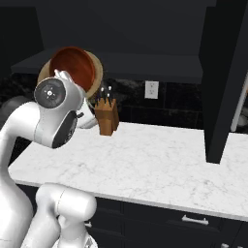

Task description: Pick up the bowls on the counter and stack them on top of one another in the open cabinet. Place the smaller bowl on top of the larger bowl.

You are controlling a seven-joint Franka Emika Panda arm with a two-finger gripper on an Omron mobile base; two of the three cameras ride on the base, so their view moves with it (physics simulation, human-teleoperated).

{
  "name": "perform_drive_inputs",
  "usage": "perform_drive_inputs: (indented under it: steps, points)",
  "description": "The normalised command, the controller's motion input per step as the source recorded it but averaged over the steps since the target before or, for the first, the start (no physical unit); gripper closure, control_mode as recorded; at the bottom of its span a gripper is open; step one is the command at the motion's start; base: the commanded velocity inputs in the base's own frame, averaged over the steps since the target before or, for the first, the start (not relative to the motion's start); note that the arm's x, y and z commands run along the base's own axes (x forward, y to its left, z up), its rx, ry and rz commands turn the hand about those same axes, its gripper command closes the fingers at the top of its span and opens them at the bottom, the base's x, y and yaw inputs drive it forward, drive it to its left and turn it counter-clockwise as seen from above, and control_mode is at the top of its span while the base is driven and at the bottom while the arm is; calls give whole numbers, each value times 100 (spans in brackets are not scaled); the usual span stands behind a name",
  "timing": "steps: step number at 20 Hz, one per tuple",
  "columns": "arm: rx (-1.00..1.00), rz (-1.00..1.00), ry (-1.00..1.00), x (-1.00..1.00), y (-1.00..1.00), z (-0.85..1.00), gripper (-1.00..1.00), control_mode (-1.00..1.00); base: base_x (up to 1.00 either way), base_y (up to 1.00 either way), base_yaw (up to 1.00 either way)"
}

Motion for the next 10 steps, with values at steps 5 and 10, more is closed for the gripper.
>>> perform_drive_inputs:
  steps: [5, 10]
  points:
    - [0, -10, 19, 100, 0, 20, 100, -100, 0, 0, 0]
    - [1, -9, 24, 100, 0, 24, 100, -100, 0, 0, 0]
